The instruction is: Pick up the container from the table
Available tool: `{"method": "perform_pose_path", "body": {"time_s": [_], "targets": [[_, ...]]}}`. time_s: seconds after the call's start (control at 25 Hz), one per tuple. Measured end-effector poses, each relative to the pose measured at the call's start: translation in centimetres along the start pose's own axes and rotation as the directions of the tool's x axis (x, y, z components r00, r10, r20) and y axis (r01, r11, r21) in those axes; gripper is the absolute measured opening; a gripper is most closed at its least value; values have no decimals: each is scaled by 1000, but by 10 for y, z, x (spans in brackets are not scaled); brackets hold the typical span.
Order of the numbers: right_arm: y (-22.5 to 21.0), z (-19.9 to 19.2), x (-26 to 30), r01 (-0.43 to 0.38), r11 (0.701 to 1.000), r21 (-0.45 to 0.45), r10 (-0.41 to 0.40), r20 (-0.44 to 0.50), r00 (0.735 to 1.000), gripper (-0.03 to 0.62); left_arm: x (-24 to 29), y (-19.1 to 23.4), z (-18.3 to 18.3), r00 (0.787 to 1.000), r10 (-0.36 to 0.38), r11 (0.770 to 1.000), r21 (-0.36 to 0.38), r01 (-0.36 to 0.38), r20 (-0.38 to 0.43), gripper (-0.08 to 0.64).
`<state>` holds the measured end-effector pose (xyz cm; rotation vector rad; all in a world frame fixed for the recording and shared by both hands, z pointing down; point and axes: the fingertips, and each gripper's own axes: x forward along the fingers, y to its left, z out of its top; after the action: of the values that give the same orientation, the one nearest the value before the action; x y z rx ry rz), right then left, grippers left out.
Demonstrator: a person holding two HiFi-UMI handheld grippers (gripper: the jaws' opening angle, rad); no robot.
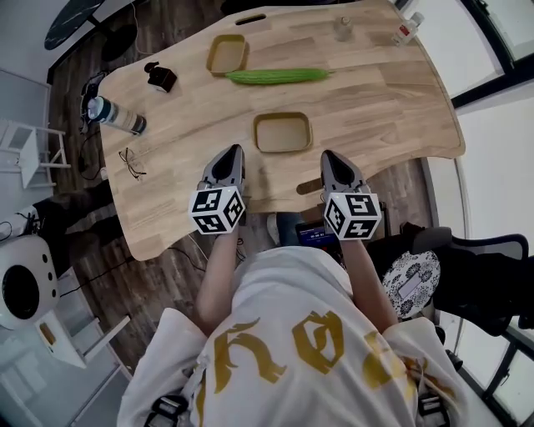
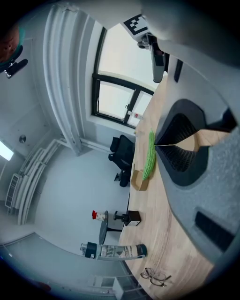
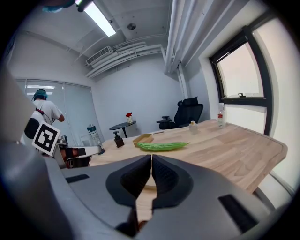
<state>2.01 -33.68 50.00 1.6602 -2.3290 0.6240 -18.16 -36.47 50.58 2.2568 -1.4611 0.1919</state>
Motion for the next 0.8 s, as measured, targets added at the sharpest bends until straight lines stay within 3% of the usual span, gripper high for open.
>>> {"method": "perform_pose_path", "body": {"time_s": [0.48, 0.52, 0.6, 0.8], "targets": [[-30, -36, 73, -18, 999, 41, 25, -168, 985, 15, 68, 21, -48, 982, -14, 998, -65, 2, -186, 22], [-32, -40, 81, -21, 999, 45, 29, -185, 982, 21, 75, 23, -54, 978, -22, 997, -74, 7, -209, 47], [-36, -50, 96, -29, 998, 62, 42, -225, 974, 113, 87, 25, -66, 966, -36, 996, -89, 14, -255, 106], [-47, -69, 126, -9, 998, 65, 28, -290, 957, 130, 112, 38, -83, 947, -14, 997, -71, -9, -322, 150]]}}
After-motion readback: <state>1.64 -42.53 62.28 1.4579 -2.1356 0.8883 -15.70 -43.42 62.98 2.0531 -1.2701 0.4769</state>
